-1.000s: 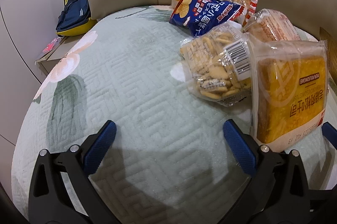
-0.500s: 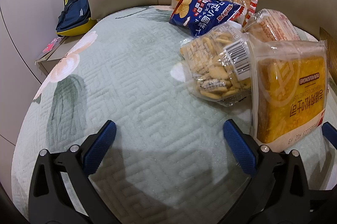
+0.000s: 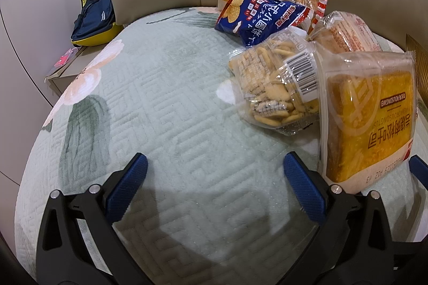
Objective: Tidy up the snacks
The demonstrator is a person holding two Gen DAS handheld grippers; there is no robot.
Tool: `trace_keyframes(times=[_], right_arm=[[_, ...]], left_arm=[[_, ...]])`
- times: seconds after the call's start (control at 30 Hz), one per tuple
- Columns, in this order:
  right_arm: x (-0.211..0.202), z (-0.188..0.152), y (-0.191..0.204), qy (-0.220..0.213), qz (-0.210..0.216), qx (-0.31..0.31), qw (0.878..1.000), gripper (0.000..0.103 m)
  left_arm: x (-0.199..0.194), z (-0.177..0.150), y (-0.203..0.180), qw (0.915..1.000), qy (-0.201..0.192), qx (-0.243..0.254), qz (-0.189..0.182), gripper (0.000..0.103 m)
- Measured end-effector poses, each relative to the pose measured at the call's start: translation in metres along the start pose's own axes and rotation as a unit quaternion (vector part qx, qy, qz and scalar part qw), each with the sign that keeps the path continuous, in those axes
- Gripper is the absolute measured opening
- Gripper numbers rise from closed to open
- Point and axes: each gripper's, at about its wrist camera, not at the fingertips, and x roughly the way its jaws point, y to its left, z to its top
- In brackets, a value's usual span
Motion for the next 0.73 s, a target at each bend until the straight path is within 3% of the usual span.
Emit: trace_keyframes(times=[0.23, 0.73], right_arm=[[0.0003, 0.0002, 0.0005, 0.000, -0.001, 0.000, 1.000, 0.098], [0.0013, 0.0014, -0.0003, 0.001, -0.001, 0.000, 1.000, 0.098]], left_arm=[[0.0013, 0.0049, -0.0008, 0.9998, 0.016, -0.015, 0.005, 0.100], [0.0015, 0.0020, -0.0043, 0.9996, 0.003, -0.020, 0.020, 0.100]])
